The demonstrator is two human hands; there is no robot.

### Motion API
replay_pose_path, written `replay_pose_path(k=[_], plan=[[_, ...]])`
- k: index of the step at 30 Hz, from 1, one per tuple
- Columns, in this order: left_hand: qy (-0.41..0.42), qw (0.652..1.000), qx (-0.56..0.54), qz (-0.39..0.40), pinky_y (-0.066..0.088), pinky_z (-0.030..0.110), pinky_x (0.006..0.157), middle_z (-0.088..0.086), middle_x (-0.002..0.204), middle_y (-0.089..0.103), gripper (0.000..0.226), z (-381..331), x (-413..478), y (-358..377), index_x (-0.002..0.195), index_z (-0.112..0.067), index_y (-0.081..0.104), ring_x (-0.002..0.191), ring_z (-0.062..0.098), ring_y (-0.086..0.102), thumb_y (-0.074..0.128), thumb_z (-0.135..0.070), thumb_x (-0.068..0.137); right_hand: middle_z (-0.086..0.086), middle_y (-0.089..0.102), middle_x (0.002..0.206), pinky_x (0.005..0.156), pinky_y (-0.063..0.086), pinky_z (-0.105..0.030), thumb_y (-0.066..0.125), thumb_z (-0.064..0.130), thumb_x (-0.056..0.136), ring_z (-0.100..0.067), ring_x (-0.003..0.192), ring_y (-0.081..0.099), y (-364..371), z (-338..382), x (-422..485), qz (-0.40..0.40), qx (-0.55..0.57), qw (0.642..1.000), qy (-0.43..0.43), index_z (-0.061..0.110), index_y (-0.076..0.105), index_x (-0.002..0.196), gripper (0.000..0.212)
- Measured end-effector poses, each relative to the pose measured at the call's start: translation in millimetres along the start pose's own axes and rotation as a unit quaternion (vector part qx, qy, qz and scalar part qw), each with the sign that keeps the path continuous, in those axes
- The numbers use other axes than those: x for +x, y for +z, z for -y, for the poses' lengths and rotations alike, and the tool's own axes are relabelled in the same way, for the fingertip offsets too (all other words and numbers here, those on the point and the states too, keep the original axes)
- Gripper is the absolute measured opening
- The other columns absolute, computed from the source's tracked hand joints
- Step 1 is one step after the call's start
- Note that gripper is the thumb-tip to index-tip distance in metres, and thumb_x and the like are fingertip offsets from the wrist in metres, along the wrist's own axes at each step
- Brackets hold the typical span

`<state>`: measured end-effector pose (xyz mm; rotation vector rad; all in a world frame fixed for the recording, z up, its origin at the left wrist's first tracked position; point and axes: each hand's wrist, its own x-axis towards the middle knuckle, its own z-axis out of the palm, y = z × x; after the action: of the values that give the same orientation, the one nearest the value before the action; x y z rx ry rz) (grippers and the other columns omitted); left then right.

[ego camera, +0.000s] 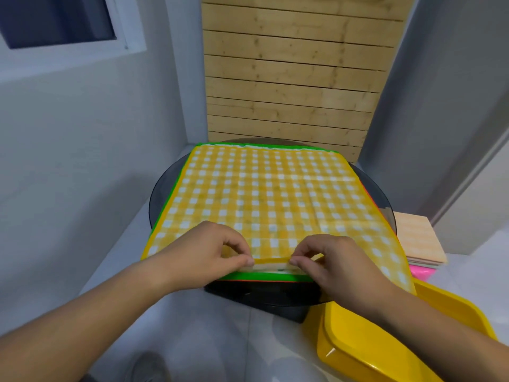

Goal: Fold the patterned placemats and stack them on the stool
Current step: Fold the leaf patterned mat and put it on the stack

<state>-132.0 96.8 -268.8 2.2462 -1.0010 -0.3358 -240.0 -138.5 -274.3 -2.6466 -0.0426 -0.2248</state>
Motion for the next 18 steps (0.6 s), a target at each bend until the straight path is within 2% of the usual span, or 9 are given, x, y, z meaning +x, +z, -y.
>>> replay_pose_path(k=[3,5,7,9,12,15,18], plan=[[0.023,0.998,0.03,-0.056,0.046,0.012,0.08,-0.026,0.087,0.071,0.01,-12,6,-15,0.083,-0.032,0.078,0.091,-0.005,0.064,0.071,-0.038,0.088,0.022,0.066,0.088,0.072,0.052,-0.023,0.061,0.05,0.09,-0.001,0.086,0.059,-17,4,9,-0.028,-0.037,0.999,-0.017,0.033,0.07,0.092,0.02],[0.038,0.993,0.051,-0.095,0.043,0.008,0.077,-0.023,0.085,0.072,0.01,-21,14,-30,0.083,-0.031,0.078,0.09,-0.006,0.063,0.072,-0.037,0.088,0.02,0.065,0.086,0.072,0.052,-0.024,0.061,0.05,0.089,-0.002,0.083,0.059,-31,6,17,-0.055,-0.06,0.996,-0.027,0.032,0.07,0.09,0.02],[0.054,0.986,0.089,-0.129,0.045,0.011,0.076,-0.02,0.085,0.072,0.011,-26,26,-46,0.085,-0.03,0.078,0.089,-0.004,0.063,0.071,-0.037,0.089,0.016,0.066,0.084,0.069,0.051,-0.026,0.061,0.049,0.09,-0.005,0.08,0.059,-45,7,28,-0.084,-0.087,0.992,-0.035,0.032,0.071,0.089,0.02],[0.069,0.976,0.139,-0.155,0.047,0.021,0.076,-0.018,0.087,0.073,0.013,-30,45,-61,0.088,-0.029,0.078,0.085,-0.001,0.062,0.069,-0.038,0.09,0.012,0.067,0.084,0.065,0.048,-0.029,0.06,0.045,0.092,-0.009,0.08,0.059,-57,7,43,-0.118,-0.13,0.983,-0.051,0.031,0.071,0.089,0.019],[0.054,0.958,0.211,-0.184,0.047,0.03,0.075,-0.013,0.096,0.072,0.015,-29,80,-78,0.094,-0.026,0.075,0.082,0.009,0.058,0.064,-0.036,0.094,0.006,0.067,0.086,0.062,0.048,-0.032,0.059,0.04,0.094,-0.019,0.086,0.06,-68,4,76,-0.158,-0.206,0.964,-0.052,0.027,0.072,0.092,0.019],[0.015,0.953,0.229,-0.197,0.051,0.036,0.081,-0.006,0.099,0.072,0.014,-17,119,-83,0.095,-0.024,0.072,0.093,0.02,0.063,0.062,-0.033,0.096,0.0,0.066,0.09,0.066,0.048,-0.035,0.054,0.037,0.098,-0.028,0.091,0.06,-68,-8,118,-0.162,-0.264,0.95,-0.031,0.023,0.071,0.096,0.022],[-0.035,0.955,0.222,-0.193,0.052,0.04,0.083,-0.004,0.097,0.071,0.011,5,153,-76,0.091,-0.026,0.067,0.097,0.024,0.063,0.058,-0.031,0.096,-0.004,0.067,0.095,0.075,0.044,-0.037,0.05,0.036,0.099,-0.033,0.095,0.06,-59,-27,157,-0.133,-0.28,0.951,-0.005,0.023,0.07,0.101,0.024]])
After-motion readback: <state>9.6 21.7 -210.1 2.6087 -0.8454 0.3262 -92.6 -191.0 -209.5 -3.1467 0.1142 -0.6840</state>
